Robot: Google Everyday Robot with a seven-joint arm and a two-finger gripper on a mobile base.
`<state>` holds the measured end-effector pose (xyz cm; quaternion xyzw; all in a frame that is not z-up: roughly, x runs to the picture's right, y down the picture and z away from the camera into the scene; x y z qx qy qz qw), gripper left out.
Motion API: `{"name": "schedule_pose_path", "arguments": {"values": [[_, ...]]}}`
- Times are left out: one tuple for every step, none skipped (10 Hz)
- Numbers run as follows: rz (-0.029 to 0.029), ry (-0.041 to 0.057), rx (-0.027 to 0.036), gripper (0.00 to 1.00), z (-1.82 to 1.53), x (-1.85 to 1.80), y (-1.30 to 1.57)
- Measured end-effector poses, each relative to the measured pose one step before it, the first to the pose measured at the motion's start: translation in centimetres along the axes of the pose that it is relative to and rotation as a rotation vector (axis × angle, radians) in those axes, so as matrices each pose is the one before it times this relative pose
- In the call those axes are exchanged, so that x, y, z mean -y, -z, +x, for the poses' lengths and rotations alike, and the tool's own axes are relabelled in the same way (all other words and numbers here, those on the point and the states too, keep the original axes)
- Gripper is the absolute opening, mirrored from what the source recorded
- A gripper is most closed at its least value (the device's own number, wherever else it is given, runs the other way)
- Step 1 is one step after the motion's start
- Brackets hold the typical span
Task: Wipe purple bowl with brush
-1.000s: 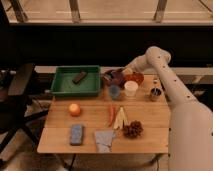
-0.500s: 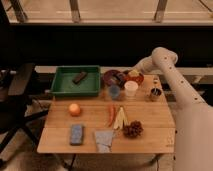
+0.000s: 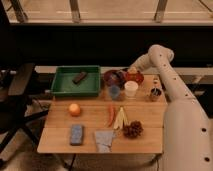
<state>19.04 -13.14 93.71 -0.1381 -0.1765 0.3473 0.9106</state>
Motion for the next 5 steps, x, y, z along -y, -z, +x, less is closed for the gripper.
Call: {"name": "schedule_pose_path", "arguments": {"values": [[-0.00951, 0.00444, 0.01521, 0.00, -0.813, -0.373, -0.476], [-0.01669, 0.00250, 0.01680, 0.00, -0.771, -0.542, -0.460], [-0.01789, -0.00109, 0.01361, 0.00, -0.322, -0.573, -0.061], [-0.01218, -0.00155, 0.00615, 0.00, 0.192, -0.503, 0.325], [-0.00863, -0.01251, 0.00581, 0.00, 0.488, -0.576, 0.794]]}}
